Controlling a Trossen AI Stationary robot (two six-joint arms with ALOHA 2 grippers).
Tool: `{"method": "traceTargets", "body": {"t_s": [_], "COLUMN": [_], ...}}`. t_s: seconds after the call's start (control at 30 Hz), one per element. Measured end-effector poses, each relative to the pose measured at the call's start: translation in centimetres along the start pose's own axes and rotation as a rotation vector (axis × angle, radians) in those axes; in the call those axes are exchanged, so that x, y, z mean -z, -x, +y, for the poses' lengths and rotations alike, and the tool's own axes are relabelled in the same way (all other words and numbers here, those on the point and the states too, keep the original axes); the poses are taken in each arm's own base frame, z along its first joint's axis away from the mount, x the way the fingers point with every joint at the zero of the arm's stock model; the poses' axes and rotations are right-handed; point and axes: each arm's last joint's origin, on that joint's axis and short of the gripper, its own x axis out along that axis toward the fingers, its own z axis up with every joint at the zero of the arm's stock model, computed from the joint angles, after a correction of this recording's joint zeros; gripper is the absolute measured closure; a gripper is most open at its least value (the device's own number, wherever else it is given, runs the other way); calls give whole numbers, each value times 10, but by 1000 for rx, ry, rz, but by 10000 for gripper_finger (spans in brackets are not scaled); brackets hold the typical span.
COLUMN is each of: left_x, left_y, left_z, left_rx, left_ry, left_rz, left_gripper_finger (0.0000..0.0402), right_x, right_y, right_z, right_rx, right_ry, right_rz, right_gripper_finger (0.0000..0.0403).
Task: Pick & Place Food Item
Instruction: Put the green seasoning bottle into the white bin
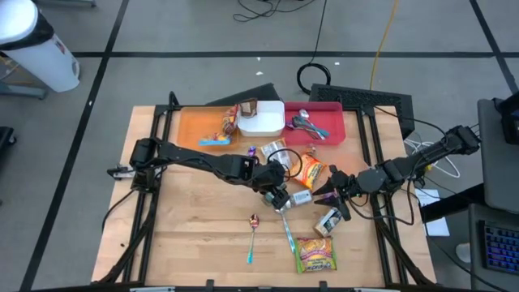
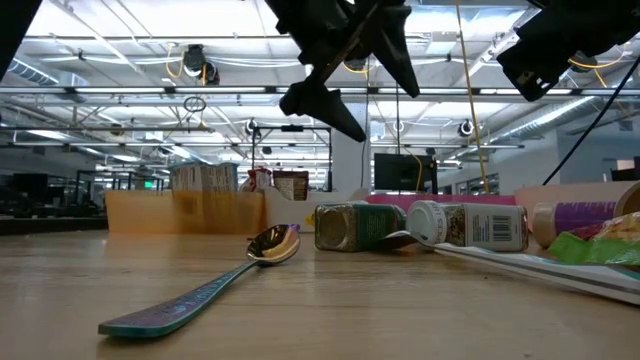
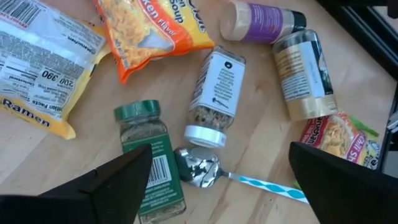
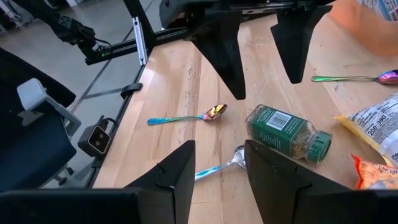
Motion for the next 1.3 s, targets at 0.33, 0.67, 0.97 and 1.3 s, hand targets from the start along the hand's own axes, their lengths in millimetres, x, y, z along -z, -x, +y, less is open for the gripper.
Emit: {"method": "traceTargets", "body": {"t_s": [0.33, 0.67, 0.97, 1.3], "left_x": [3, 23, 40, 47], "left_y": [-4, -30, -59, -77], "left_z": [1, 10, 13, 17], "left_rx": [-27, -140, -187, -206], "left_ry": [-9, 16, 53, 103], "left_rz": [14, 120, 170, 180], "left_gripper_finger": [11, 11, 11, 11], "right_x": [0, 1, 3, 4], "right_y": [0, 0, 0, 0], "right_z": [0, -1, -1, -2], "right_rx": [1, 7, 12, 16], "right_ry": [5, 7, 3, 4], "right_rz": [3, 15, 26, 35], "right_gripper_finger": [273, 273, 273, 273]}}
